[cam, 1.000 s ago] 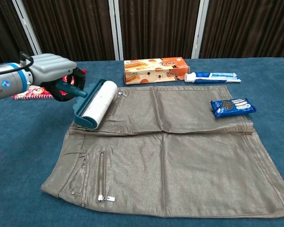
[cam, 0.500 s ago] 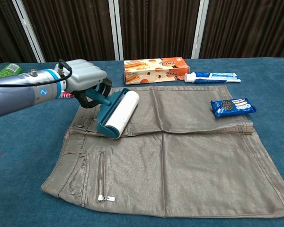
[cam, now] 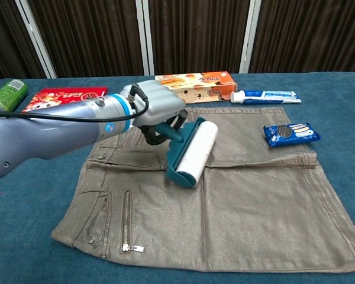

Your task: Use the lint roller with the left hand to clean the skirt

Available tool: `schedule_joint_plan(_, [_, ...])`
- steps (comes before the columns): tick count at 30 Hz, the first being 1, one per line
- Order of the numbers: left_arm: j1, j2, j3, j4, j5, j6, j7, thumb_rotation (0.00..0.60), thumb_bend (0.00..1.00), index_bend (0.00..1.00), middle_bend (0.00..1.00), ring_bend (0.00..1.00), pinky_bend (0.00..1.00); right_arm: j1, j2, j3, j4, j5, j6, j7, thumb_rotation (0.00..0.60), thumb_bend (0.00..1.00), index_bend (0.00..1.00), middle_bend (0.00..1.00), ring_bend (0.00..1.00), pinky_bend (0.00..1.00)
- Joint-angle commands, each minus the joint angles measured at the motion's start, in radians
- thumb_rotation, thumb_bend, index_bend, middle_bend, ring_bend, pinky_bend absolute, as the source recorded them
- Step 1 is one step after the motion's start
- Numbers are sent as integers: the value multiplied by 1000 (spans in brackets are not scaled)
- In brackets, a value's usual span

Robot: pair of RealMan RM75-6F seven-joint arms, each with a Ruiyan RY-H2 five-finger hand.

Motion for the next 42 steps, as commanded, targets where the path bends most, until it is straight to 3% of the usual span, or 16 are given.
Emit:
schedule_joint_plan(1, [-42, -43, -2, -2, -28, 6, 49, 600, 799, 576, 439, 380, 451, -2, 2, 1, 2, 2, 1, 6, 600, 0, 0, 0, 0, 0])
schedule_joint_plan(10, [-129, -128, -6, -1, -71, 18, 137, 600, 801, 582, 443, 384, 456, -10, 9, 3, 6, 5, 7, 24, 600, 0, 0, 0, 0, 0])
schedule_joint_plan(18, [-156, -136, 16, -11, -100, 47, 181, 600, 807, 587, 445, 386, 460, -16, 13, 1, 9, 0, 12, 35, 600, 0, 0, 0, 0, 0])
schedule_joint_plan(27, [-122, -67, 77, -6, -125, 68, 167, 600, 816, 591, 447, 387, 460, -19, 14, 1, 4, -3, 17, 28, 600, 0, 0, 0, 0, 0])
schedule_joint_plan(35, [-61, 82, 152, 19, -111, 68, 128, 600, 815, 593, 450, 387, 461, -15, 10, 0, -5, -6, 16, 11, 600, 0, 0, 0, 0, 0])
schedule_joint_plan(42, [-13, 141, 193, 35, -97, 54, 69, 600, 816, 593, 449, 388, 461, -8, 5, -3, -14, -14, 11, -8, 600, 0, 0, 0, 0, 0])
